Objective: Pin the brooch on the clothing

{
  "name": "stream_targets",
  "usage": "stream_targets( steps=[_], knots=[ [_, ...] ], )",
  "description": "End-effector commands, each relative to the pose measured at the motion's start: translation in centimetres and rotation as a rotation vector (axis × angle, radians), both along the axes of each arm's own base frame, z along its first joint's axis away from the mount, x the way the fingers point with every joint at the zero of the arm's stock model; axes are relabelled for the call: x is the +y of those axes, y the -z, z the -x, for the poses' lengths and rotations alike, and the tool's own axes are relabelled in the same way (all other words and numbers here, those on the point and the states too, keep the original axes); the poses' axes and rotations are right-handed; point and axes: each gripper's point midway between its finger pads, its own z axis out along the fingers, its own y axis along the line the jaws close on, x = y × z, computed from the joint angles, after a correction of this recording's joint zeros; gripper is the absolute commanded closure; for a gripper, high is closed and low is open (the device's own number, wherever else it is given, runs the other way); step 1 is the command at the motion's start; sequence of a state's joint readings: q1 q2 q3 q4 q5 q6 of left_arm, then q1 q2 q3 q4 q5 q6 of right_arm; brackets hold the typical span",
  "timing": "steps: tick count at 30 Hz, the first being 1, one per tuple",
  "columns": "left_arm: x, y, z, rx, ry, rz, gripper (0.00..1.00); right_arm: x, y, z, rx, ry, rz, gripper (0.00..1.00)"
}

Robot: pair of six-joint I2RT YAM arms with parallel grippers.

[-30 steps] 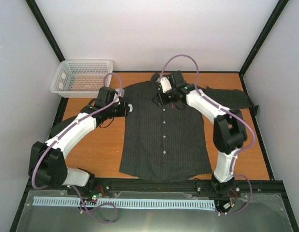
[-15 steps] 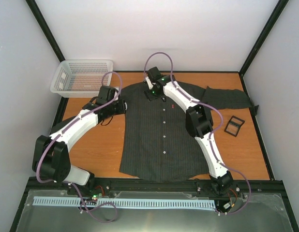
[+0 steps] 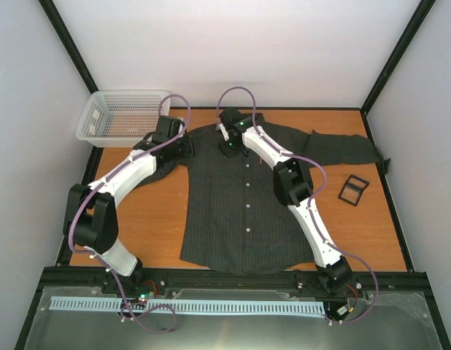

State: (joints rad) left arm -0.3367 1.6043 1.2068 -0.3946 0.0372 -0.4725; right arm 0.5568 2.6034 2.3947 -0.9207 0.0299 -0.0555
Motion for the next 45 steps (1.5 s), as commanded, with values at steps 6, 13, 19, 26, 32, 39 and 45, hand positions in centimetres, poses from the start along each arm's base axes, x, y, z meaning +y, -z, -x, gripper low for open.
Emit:
stream_targets(
  steps=[6,13,19,26,32,39,45],
  knots=[
    [0.1,-2.9,-2.9,-0.094,0.004,0.005,0.99,-0.5,2.9,0.8,0.059,0.017,0.042,0.50],
    [-0.8,-3.4,-4.0,-0.126,0.046,0.040,0.99,0.2,3.2,1.0,0.086,0.015,-0.010,0.79],
    [-1.5,-3.2,-4.8,-0.156,0.097,0.042,0.99,0.9,0.4,-0.3,0.034,0.015,-0.090,0.95],
    [-1.7,-2.9,-5.2,-0.162,0.106,0.049,0.99,2.3,-4.7,-1.0,-0.035,-0.030,-0.205,0.97],
    [-1.4,-2.7,-5.1,-0.159,0.103,0.040,0.99,1.2,-5.8,-1.4,-0.082,-0.029,-0.154,0.65],
    [-0.9,-3.4,-3.3,-0.172,0.099,0.054,0.99,0.3,-2.5,-0.9,-0.028,-0.026,-0.087,0.32],
    [-0.3,-3.3,-2.1,-0.174,0.098,0.040,0.99,-0.2,-0.9,-0.9,-0.012,-0.015,-0.047,0.25]
  ],
)
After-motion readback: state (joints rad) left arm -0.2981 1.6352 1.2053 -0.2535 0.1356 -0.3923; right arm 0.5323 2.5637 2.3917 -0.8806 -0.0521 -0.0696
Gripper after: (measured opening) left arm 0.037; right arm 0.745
